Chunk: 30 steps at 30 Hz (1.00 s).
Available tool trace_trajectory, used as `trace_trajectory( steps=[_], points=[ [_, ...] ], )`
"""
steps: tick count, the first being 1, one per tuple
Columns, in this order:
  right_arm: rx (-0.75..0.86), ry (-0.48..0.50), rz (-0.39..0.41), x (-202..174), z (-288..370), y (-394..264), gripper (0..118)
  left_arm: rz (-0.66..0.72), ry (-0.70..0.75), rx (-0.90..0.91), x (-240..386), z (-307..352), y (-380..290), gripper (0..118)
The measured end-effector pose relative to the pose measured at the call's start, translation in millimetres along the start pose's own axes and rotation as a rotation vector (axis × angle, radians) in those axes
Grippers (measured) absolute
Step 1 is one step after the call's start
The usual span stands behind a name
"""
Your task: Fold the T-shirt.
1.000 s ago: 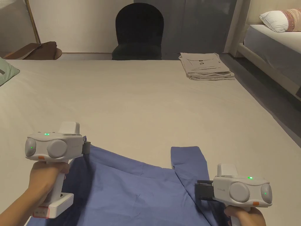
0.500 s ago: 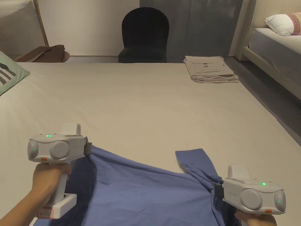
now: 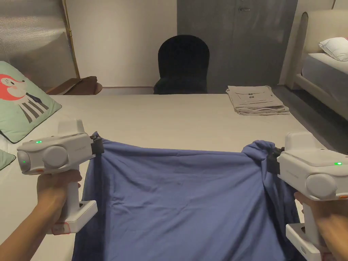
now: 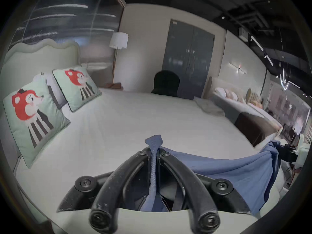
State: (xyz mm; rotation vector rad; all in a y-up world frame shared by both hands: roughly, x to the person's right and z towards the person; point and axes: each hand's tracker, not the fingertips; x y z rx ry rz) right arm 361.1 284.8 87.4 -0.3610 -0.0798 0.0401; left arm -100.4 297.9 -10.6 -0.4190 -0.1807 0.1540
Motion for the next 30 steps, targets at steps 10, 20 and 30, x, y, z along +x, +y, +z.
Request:
trace_trajectory(
  steps=[10, 20, 30],
  points=[
    [0.290, -0.019, 0.040, -18.7, -13.8, 130.7, 4, -0.061, 0.054, 0.238, 5.6, 21.2, 113.1, 0],
    [0.443, -0.032, 0.066, -29.2, -39.1, 221.6, 4, -0.095, 0.128, 0.397, 16.4, -4.5, 200.0, 0],
    [0.426, 0.027, 0.021, -23.1, -103.1, 212.6, 4, -0.111, 0.167, 0.380, 6.9, -71.2, 205.3, 0]
  ],
)
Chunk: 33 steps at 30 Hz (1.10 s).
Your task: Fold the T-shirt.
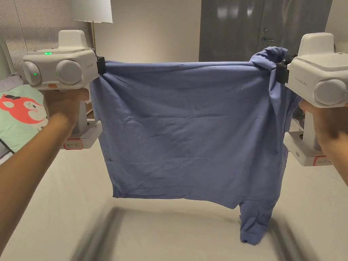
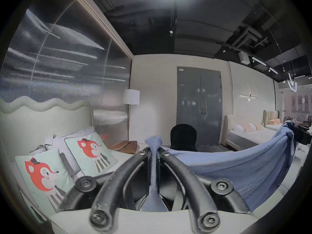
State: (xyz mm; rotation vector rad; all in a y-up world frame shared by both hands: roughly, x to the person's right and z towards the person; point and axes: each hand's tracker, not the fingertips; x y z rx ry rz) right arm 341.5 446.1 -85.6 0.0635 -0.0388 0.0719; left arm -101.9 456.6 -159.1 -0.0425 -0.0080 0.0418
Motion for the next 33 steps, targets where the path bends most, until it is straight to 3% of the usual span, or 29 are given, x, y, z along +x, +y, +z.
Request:
trace_trajectory(
  steps=[10, 16, 23, 33],
  points=[
    [-0.200, 0.009, -0.076, -2.3, -18.4, -118.1, 4, -0.034, -0.005, -0.204, 1.6, -26.4, -127.9, 0],
    [-0.335, -0.004, -0.085, -7.7, -3.0, -183.6, 4, -0.035, -0.009, -0.316, 2.5, -8.1, -200.0, 0],
    [-0.436, 0.012, -0.114, -10.6, 50.8, -238.3, 4, 0.005, -0.015, -0.421, -11.8, 44.7, -258.2, 0],
    [-0.529, 0.048, -0.188, -7.8, 182.7, -266.0, 4, 0.021, -0.056, -0.494, -47.4, 170.1, -307.9, 0]
  ],
)
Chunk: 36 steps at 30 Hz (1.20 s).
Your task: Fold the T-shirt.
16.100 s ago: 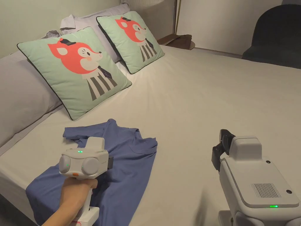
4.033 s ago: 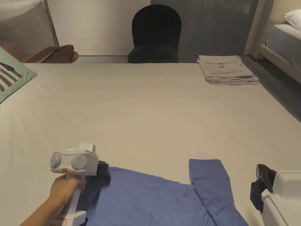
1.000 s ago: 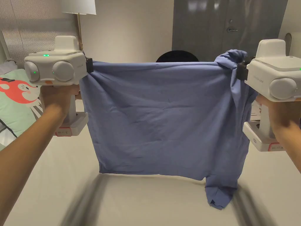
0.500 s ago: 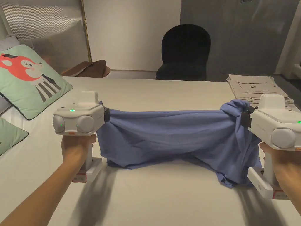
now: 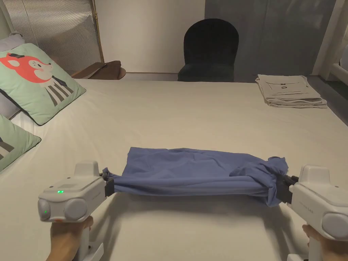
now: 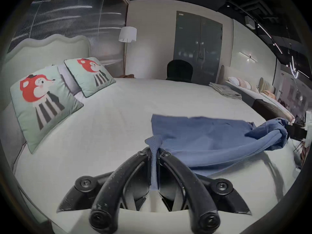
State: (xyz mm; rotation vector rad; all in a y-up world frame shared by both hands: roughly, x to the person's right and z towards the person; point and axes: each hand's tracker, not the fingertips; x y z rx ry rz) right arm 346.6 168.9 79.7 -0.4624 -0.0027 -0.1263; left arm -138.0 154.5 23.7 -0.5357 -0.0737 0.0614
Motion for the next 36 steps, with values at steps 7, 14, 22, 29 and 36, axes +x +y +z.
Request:
trace_trajectory(
  steps=[7, 14, 22, 29, 36],
  points=[
    [-0.048, 0.024, -0.035, 3.6, 81.5, -59.0, 4, 0.019, -0.023, -0.053, -9.5, 81.3, -74.0, 0],
    [-0.133, 0.013, -0.052, 8.3, 146.0, -121.8, 4, 0.076, -0.030, -0.159, -5.5, 152.3, -135.4, 0],
    [-0.245, 0.001, -0.063, 8.4, 182.3, -181.7, 4, 0.115, -0.003, -0.252, -8.4, 189.6, -182.6, 0],
    [-0.296, -0.035, -0.131, 6.1, 179.5, -201.6, 4, 0.131, 0.020, -0.289, -2.4, 190.0, -188.5, 0],
    [-0.288, -0.100, -0.079, -2.2, 194.3, -178.4, 72, 0.227, -0.037, -0.309, -8.1, 186.2, -170.8, 64]
  ],
)
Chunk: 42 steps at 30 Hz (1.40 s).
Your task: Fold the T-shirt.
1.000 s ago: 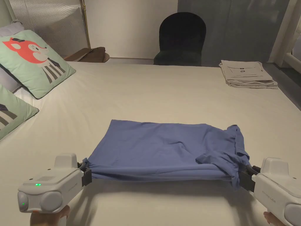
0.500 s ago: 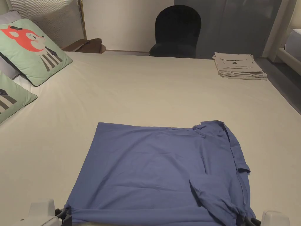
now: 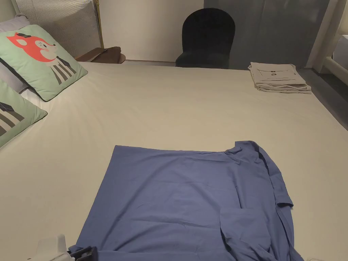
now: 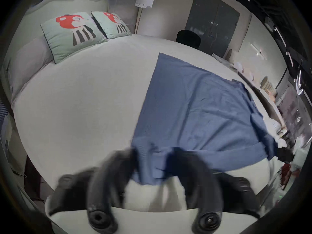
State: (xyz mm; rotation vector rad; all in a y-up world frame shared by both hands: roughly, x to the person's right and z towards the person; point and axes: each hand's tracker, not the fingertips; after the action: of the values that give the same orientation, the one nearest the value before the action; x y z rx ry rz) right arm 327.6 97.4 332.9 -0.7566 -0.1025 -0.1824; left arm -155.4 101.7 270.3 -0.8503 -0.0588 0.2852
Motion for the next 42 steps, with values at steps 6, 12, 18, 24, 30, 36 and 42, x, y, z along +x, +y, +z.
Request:
trace_trajectory(
  steps=[6, 12, 18, 24, 30, 36, 42],
  points=[
    [0.225, 0.016, 0.004, -10.7, 32.2, 61.6, 101, -0.034, -0.051, 0.220, 37.1, 19.5, 48.3, 109],
    [0.455, 0.013, 0.000, -26.3, 52.2, 119.7, 101, -0.143, -0.111, 0.485, 88.1, 41.1, 93.5, 109],
    [0.578, -0.017, 0.025, -37.1, 63.4, 137.9, 101, -0.241, -0.099, 0.632, 122.4, 52.9, 103.7, 109],
    [0.626, -0.069, 0.086, -45.9, 69.9, 135.6, 75, -0.266, -0.151, 0.653, 132.4, 54.9, 99.9, 83],
    [0.644, -0.070, 0.133, -49.0, 65.9, 135.7, 0, -0.310, -0.132, 0.648, 138.9, 52.6, 95.9, 0],
    [0.617, -0.050, 0.124, -45.1, 54.0, 141.8, 0, -0.313, -0.116, 0.606, 139.0, 45.3, 103.1, 0],
    [0.607, -0.036, 0.149, -47.9, 41.2, 159.1, 0, -0.306, -0.108, 0.455, 130.0, 15.4, 146.7, 0]
  ],
)
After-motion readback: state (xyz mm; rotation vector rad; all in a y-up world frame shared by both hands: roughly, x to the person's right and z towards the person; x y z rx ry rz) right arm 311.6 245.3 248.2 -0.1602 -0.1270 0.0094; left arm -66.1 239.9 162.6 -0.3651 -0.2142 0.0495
